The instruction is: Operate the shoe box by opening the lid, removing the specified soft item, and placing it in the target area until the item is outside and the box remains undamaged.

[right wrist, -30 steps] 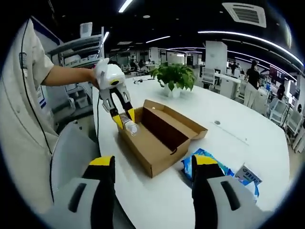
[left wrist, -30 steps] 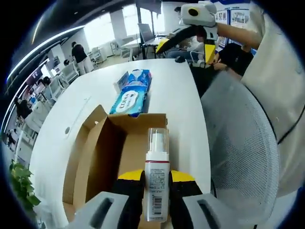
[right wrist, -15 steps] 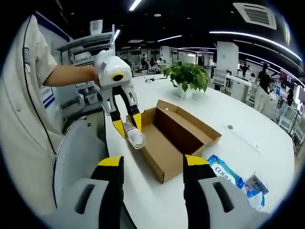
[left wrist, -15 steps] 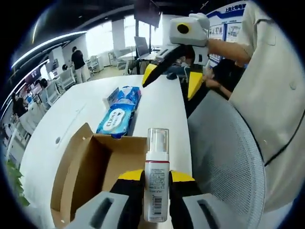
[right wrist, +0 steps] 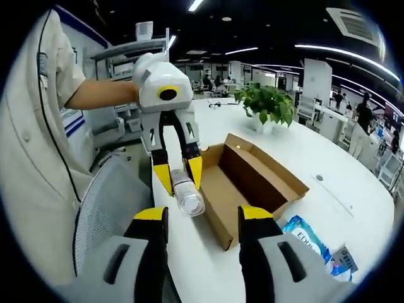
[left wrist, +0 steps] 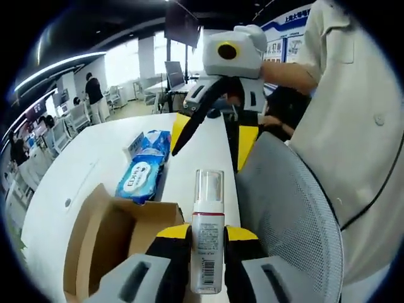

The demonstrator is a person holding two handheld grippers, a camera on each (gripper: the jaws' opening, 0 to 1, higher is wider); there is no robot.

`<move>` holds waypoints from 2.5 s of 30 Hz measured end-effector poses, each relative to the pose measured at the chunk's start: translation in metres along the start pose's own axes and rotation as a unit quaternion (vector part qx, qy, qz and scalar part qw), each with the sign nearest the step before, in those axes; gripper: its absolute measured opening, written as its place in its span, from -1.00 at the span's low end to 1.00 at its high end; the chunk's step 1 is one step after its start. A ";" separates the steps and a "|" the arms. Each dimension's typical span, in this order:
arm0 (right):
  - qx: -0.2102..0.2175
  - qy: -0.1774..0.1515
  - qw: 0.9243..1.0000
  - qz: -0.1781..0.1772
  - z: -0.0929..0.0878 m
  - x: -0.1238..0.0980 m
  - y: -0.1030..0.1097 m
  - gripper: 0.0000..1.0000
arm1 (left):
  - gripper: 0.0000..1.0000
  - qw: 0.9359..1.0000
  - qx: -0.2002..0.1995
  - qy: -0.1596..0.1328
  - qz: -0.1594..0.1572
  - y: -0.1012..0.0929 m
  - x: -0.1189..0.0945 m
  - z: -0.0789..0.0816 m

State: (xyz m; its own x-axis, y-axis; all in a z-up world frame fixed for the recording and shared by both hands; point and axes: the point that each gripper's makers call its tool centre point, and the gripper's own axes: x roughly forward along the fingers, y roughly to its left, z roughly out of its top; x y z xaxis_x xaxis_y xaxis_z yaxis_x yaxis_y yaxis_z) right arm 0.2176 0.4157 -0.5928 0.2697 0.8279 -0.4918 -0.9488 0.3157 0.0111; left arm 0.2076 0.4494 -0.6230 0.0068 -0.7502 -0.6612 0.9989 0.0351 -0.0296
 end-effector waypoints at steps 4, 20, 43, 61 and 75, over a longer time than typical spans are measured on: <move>-0.009 0.000 1.000 0.010 0.002 0.003 0.006 -0.28 | -0.62 1.000 0.002 -0.018 -0.009 -0.004 0.001 0.009; -0.056 0.004 0.997 0.058 0.007 0.007 0.028 -0.62 | -0.62 0.997 0.005 -0.051 -0.056 -0.016 -0.001 0.021; -0.036 0.020 0.997 0.072 0.008 0.008 0.032 -0.67 | -0.60 0.996 -0.011 -0.056 -0.069 -0.019 0.005 0.018; -0.040 0.028 0.997 0.065 0.012 0.003 0.010 -0.67 | -0.22 0.996 -0.048 -0.066 -0.021 -0.003 0.001 0.011; -0.070 0.058 0.995 0.052 0.009 -0.018 -0.026 -0.67 | 0.44 0.988 -0.098 -0.092 0.081 0.020 -0.024 -0.008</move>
State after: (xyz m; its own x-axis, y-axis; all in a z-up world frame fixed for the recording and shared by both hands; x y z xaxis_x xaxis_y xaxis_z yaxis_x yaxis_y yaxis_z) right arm 0.2388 0.3964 -0.5763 0.1565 0.7910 -0.5914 -0.9863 0.1572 -0.0508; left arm 0.2271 0.4734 -0.6134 0.1921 -0.8308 -0.5223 0.9563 0.2780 -0.0905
